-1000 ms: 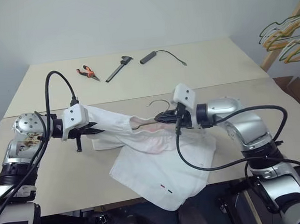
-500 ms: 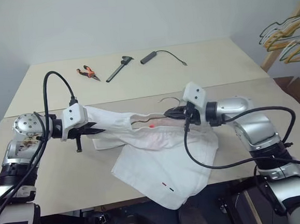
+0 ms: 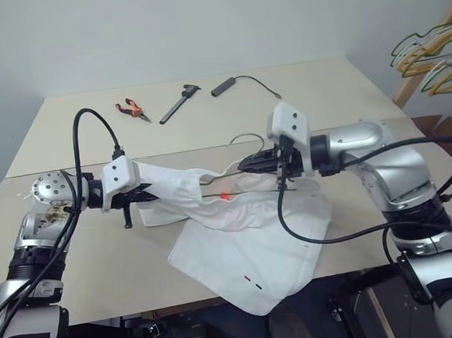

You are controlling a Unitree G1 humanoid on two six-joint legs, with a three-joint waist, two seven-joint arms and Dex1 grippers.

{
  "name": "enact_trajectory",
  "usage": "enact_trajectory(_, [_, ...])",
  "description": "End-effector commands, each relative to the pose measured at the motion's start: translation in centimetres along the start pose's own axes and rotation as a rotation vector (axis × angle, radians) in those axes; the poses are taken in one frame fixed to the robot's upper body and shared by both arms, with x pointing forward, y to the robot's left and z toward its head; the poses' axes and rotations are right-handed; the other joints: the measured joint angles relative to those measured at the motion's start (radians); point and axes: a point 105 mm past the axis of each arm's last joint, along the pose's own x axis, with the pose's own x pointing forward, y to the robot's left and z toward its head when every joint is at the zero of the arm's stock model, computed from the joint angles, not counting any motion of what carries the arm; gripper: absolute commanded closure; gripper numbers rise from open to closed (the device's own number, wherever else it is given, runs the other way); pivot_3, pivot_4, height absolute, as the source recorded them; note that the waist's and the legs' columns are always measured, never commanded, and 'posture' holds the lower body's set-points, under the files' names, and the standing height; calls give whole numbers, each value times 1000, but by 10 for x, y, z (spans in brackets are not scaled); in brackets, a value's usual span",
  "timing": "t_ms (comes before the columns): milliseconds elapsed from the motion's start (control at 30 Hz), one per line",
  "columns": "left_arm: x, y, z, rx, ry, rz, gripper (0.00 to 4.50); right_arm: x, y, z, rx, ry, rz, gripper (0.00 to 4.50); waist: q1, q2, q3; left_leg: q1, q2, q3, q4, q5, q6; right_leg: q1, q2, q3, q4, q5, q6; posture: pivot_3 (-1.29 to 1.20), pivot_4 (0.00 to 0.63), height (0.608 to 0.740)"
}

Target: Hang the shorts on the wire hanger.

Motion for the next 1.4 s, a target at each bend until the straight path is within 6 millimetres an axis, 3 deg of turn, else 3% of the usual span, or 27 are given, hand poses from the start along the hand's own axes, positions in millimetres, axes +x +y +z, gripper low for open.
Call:
enact_trajectory(33, [-3, -2, 6, -21, -2, -20, 4056, -10, -6, 19, -7, -33, -21, 4500, -1, 0, 0, 0, 0, 0, 0, 0, 0, 0, 0, 0, 0, 0, 0, -114, 61, 740])
enact_trajectory(267, [-32, -3, 10, 19, 26, 12, 2051, -16, -19, 31, 72, -19, -18, 4500, -17, 0, 0, -1, 0, -1, 0, 0, 0, -2, 0, 0, 1, 0, 0, -113, 59, 740])
enact_trajectory(400, [-51, 1, 47, 79, -73, 2, 848, -20, -26, 39, 113, -14, -13, 4500, -25, 0, -1, -3, 0, -2, 0, 0, 0, -6, -1, 1, 1, 0, 0, -108, 52, 740])
enact_trajectory(467, [-48, 7, 73, 125, -184, 26, 156, -21, -29, 42, 119, -11, -13, 4500, -22, 0, -4, -9, 0, -3, 0, 1, -1, -12, -1, 1, 2, 0, 0, -107, 49, 740])
enact_trajectory(500, [-44, 11, 85, 134, -238, 40, 46, -21, -30, 43, 118, -10, -11, 4500, -20, 0, -6, -10, 0, -3, 0, 1, -2, -13, -1, 0, 2, 0, 0, -104, 45, 740])
enact_trajectory(600, [-17, 20, 99, 143, -295, 33, 46, -20, -31, 49, 110, -15, 2, 4500, -17, 0, -18, -12, -1, -2, 1, 2, -4, -13, -2, 0, 2, 0, 0, -104, 34, 740])
enact_trajectory(733, [20, 17, 87, 173, -222, -99, 46, -17, -30, 57, 85, -21, 17, 4500, -32, 0, -35, -12, -2, 0, 2, 3, -5, -12, -3, 0, 2, 1, 0, -124, 21, 740])
enact_trajectory(900, [35, 22, 75, 222, -126, -187, 46, -17, -28, 65, 53, -24, 23, 4500, -64, -1, -41, -10, -2, 1, 1, 4, -6, -12, -3, 0, 1, 1, 0, -155, 9, 740])
enact_trajectory(1167, [51, 33, 86, 270, -167, -185, 46, -19, -25, 67, 39, -19, 30, 4500, -85, 0, -53, -11, -2, -4, 1, 4, -6, -12, -3, 0, 2, 1, 0, -163, 4, 740])
enact_trajectory(1267, [54, 29, 91, 281, -185, -233, 651, -18, -25, 67, 39, -10, 32, 4500, -86, 0, -53, -11, -2, -4, 2, 4, -6, -12, -4, 1, 2, 1, 1, -169, 0, 740])
enact_trajectory(1400, [54, 29, 92, 291, -187, -259, 1875, -17, -26, 65, 41, 9, 36, 4500, -89, 0, -53, -10, -2, -4, 2, 4, -6, -12, -4, 1, 2, 1, 0, -173, 0, 740])
